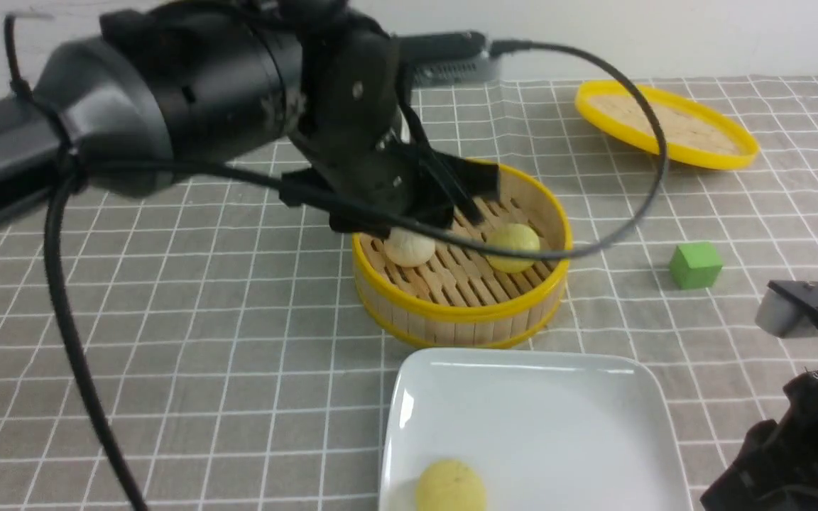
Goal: Put the steamed buns into the plate on the grey tablecloth.
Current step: 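Reach into the bamboo steamer and grasp a bun with the left gripper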
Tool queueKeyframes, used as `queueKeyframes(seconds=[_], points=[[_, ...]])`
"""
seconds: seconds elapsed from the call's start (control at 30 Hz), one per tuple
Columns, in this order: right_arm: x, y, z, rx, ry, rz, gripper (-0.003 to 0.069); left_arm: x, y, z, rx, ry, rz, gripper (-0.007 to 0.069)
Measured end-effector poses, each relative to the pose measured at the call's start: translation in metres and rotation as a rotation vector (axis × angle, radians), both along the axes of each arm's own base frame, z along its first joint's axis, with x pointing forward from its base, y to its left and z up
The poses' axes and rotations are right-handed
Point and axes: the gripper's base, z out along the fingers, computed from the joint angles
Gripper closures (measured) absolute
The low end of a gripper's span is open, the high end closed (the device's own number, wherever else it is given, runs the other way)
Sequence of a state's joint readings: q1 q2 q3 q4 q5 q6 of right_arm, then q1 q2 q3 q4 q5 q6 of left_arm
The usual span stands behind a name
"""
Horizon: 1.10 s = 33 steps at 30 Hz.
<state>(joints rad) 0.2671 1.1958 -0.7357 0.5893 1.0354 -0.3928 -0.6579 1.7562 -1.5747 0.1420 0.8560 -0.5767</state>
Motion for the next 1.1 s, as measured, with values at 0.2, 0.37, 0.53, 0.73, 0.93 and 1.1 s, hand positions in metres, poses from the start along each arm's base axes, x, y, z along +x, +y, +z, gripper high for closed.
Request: queueKeyframes(seconds=[0.2,0.37,0.53,0.73,0.93,1.1], points=[[0.000,0.000,0.000,0.000,0.000,0.000,0.0519,0.044,-0.012,-0.016,0.034,0.009,-0.047,0.0248],[0.000,0.000,0.000,0.000,0.000,0.000,0.0514,0.068,-0.025,-0.052,0.120,0.025,-0.067,0.0248],[0.000,0.000,0.000,0.002,0.001,0.000,0.0509,0.081,-0.027,-0.092,0.201,0.057,-0.025,0.0248],[0.000,0.000,0.000,0.002,0.002,0.001,0.0503,0.089,-0.026,-0.112,0.244,0.062,0.025,0.0321],[0.000,0.000,0.000,0.000,0.004,0.003,0.0496,0.083,-0.030,-0.100,0.199,0.086,-0.015,0.0586],[0.000,0.000,0.000,0.000,0.004,0.003,0.0489,0.050,-0.029,-0.041,0.110,0.171,-0.202,0.0597]])
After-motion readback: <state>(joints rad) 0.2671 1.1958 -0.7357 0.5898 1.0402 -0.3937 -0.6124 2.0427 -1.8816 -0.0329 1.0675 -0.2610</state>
